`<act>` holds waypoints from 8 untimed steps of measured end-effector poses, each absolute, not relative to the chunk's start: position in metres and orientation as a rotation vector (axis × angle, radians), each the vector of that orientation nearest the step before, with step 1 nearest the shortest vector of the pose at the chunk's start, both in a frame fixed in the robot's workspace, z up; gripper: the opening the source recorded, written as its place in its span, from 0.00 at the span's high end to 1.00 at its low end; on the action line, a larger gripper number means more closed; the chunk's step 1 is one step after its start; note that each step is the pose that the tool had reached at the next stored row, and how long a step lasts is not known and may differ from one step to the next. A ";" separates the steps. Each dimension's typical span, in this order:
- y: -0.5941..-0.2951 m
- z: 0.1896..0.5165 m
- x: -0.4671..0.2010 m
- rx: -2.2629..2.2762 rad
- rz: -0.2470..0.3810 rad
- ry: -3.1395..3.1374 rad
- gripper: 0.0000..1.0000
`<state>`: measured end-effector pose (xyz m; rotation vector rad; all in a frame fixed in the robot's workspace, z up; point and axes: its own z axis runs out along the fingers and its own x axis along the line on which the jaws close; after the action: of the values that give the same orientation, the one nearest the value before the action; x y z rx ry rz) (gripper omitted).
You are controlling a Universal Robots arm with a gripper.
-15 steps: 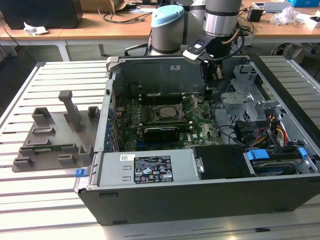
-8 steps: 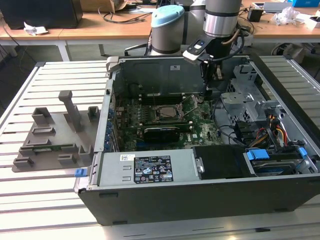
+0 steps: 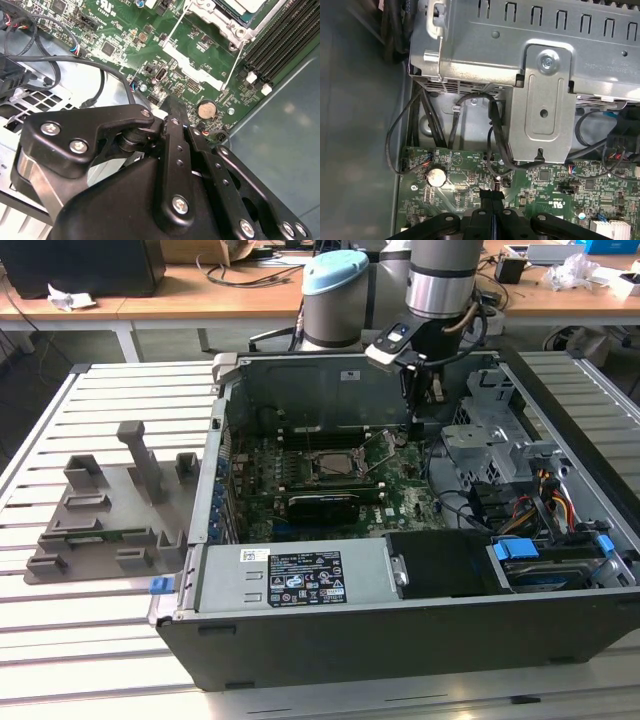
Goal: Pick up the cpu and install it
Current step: 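Close the cpu cover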
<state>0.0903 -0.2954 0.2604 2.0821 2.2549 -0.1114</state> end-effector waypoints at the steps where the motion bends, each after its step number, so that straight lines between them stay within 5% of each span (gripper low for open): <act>1: -0.295 0.260 0.090 2.082 -0.111 2.255 0.89; 8: -0.295 0.247 0.089 2.084 -0.117 2.258 0.89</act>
<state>0.0887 -0.2954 0.2465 2.0838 2.2577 -0.1165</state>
